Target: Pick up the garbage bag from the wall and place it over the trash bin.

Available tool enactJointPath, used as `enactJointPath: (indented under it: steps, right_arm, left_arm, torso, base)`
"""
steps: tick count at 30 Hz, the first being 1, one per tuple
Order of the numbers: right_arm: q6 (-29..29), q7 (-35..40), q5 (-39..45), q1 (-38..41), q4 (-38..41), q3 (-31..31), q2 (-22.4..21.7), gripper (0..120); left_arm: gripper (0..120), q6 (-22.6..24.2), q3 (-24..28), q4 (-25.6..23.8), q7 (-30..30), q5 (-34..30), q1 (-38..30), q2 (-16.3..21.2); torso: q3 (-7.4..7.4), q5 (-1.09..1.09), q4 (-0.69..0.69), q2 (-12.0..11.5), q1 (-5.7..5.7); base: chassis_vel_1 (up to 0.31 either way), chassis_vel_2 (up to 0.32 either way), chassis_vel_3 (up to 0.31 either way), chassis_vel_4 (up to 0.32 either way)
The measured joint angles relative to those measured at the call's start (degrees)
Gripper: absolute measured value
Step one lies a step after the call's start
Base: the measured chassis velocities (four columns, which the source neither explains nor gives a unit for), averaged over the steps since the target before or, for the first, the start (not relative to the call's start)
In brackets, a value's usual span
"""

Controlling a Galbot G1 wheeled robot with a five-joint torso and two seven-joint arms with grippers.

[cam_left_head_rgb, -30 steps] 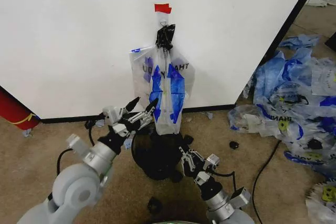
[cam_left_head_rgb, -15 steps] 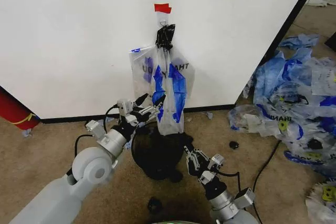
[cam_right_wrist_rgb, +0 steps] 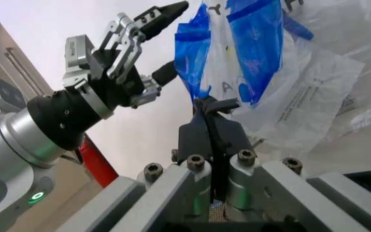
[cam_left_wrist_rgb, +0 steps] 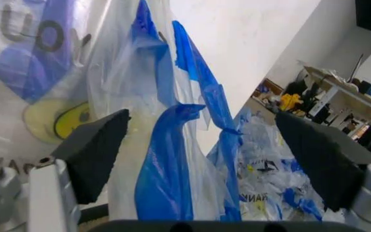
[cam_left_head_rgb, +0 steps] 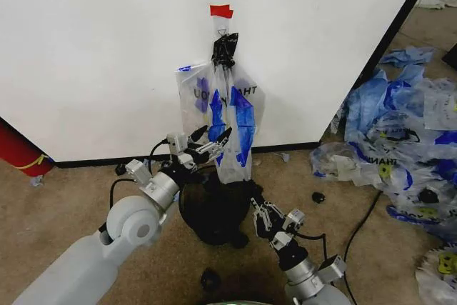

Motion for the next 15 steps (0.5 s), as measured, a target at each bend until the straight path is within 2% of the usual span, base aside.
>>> enactJointPath:
  steps: [4,8,9,15]
  right_arm:
    - [0.04,0.03,-0.12,0.01,-0.14,0.01,0.16,0]
    - [0.18,0.06,-0.24,-0.11,-0.35,0.18,0.30,0]
    - [0.18,0.06,-0.24,-0.11,-0.35,0.18,0.30,0]
    - [0.28,0.23,-0.53,-0.20,-0.60,0.30,0.57,0]
  left_arm:
    - [83,0.00,0.97,0.53,-0.24,-0.02,-1.07,-0.22]
    - [65,-0.04,1.81,1.20,-0.39,-0.10,-2.07,-0.30]
    - [65,-0.04,1.81,1.20,-0.39,-0.10,-2.07,-0.30]
    - [41,-0.85,2.89,1.84,-0.68,0.00,-2.72,-0.46]
  torso:
    - [0.00,0.00,-0.01,0.00,0.00]
    - [0.00,0.00,0.00,0.00,0.00]
    - [0.00,0.00,0.00,0.00,0.00]
    - [0.00,0.00,0.00,0.00,0.00]
  base:
    - [0.000,0.000,0.000,0.000]
    - [0.000,0.000,0.000,0.000]
    - [0.000,0.000,0.000,0.000]
    - [0.000,0.000,0.000,0.000]
